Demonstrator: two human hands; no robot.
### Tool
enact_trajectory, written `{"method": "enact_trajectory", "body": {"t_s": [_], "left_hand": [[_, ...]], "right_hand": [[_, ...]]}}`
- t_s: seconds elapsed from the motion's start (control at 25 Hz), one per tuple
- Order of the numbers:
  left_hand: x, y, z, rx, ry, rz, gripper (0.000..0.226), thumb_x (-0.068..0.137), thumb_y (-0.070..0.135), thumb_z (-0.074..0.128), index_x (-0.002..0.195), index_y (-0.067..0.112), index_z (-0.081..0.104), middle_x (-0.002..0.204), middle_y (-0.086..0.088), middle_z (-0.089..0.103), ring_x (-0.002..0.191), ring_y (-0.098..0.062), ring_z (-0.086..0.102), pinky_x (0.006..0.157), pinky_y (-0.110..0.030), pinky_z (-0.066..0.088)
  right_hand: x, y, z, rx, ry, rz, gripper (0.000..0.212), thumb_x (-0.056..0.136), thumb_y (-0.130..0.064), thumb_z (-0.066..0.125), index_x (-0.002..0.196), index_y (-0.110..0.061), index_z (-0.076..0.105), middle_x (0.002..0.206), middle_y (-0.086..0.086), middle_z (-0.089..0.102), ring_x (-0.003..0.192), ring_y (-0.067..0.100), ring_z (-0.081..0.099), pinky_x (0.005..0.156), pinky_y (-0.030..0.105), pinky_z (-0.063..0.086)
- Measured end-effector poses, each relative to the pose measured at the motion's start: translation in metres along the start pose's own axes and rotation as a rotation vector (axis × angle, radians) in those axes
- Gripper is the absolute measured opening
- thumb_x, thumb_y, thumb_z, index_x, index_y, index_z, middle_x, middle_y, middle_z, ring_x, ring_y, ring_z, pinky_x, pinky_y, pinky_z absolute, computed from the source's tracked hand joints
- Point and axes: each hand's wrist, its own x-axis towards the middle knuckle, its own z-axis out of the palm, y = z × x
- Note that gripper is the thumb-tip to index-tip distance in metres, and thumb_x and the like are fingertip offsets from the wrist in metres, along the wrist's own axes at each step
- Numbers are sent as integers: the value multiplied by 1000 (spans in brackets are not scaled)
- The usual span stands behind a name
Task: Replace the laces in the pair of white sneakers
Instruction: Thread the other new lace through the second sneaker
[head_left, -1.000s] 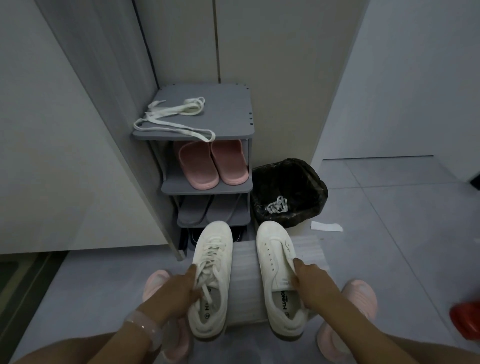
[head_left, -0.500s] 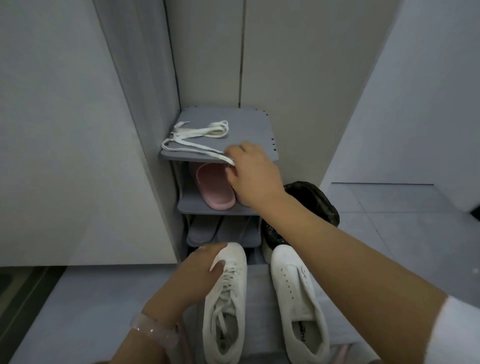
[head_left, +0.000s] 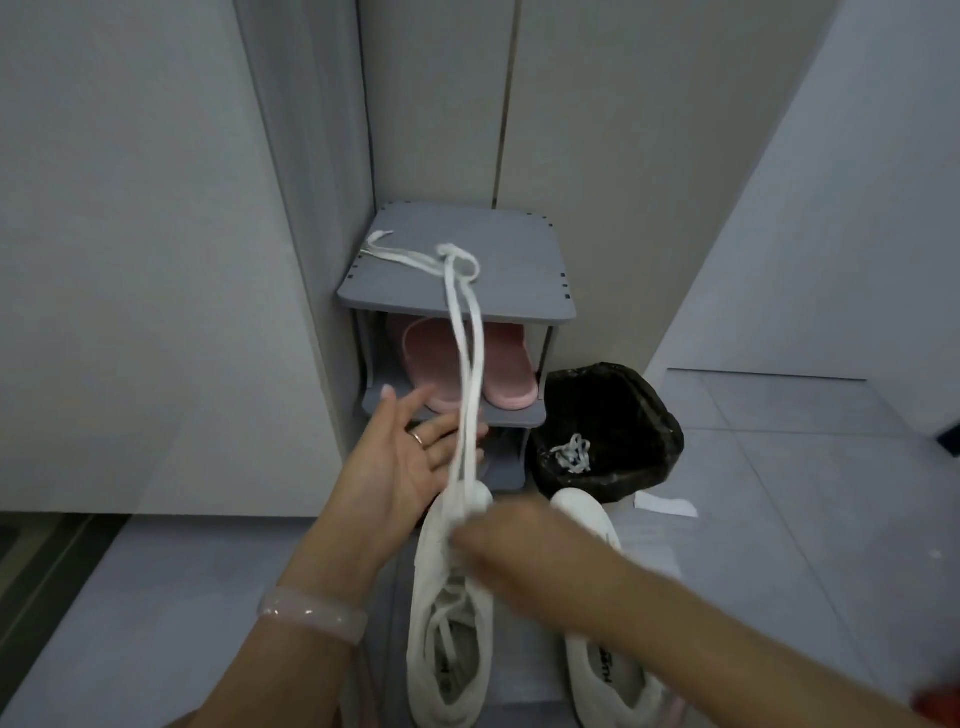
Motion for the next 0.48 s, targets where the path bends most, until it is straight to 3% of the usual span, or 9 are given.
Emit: {"method": "enact_trajectory", "body": {"t_s": [0.04, 0.12, 0.24, 0.28, 0.36, 0.44, 0.48], "left_hand": [[-3, -1, 1, -67, -26, -42, 44, 94, 46, 32, 113, 13, 55, 86, -13, 68, 69, -21, 67, 61, -30, 58], [-10, -8, 6, 28, -103, -146, 39, 88, 42, 43, 112, 13, 56, 72, -9, 65, 44, -14, 54, 42, -19, 45], [-29, -33, 24, 556, -330, -251, 25, 96, 26, 39, 100, 12, 59, 55, -2, 52, 31, -5, 27, 37, -15, 20], [-33, -45, 29, 752, -396, -270, 28, 99, 25, 35, 92, 12, 58, 53, -1, 48, 32, -4, 27, 38, -16, 20], [-38, -64, 36, 1029, -468, -308, 32, 100, 27, 35, 77, 16, 54, 54, 0, 44, 36, -2, 33, 41, -16, 25], [-36, -74, 40, 1145, -536, -369, 31, 100, 25, 37, 73, 21, 51, 56, 3, 46, 40, -1, 37, 42, -13, 29], [-34, -76, 42, 1174, -582, -409, 29, 100, 24, 37, 74, 21, 52, 58, 4, 47, 41, 0, 38, 43, -11, 30]], "right_hand": [[-27, -7, 15, 116, -186, -42, 23, 92, -11, 49, 113, -9, 60, 109, 16, 63, 102, 33, 59, 88, 43, 49], [-63, -7, 33, 336, -288, -32, 31, 95, -15, 46, 123, -18, 60, 127, 8, 59, 120, 25, 51, 106, 32, 36], [-85, 17, 41, 730, -330, 154, 30, 95, -22, 51, 123, -26, 60, 126, -10, 61, 113, -4, 53, 98, 6, 30], [-87, 28, 42, 909, -333, 232, 27, 95, -23, 51, 120, -25, 62, 120, -11, 64, 106, -9, 56, 96, 6, 35], [-86, 44, 44, 1407, -169, 459, 29, 94, -33, 48, 111, -17, 66, 110, -2, 70, 100, 2, 64, 97, 22, 47], [-81, 55, 46, 1904, -37, 648, 49, 91, -46, 37, 110, -12, 65, 103, 10, 72, 87, 16, 69, 83, 29, 53], [-78, 57, 44, 2026, -22, 673, 54, 92, -49, 30, 112, -12, 63, 100, 12, 72, 81, 18, 70, 75, 29, 53]]}}
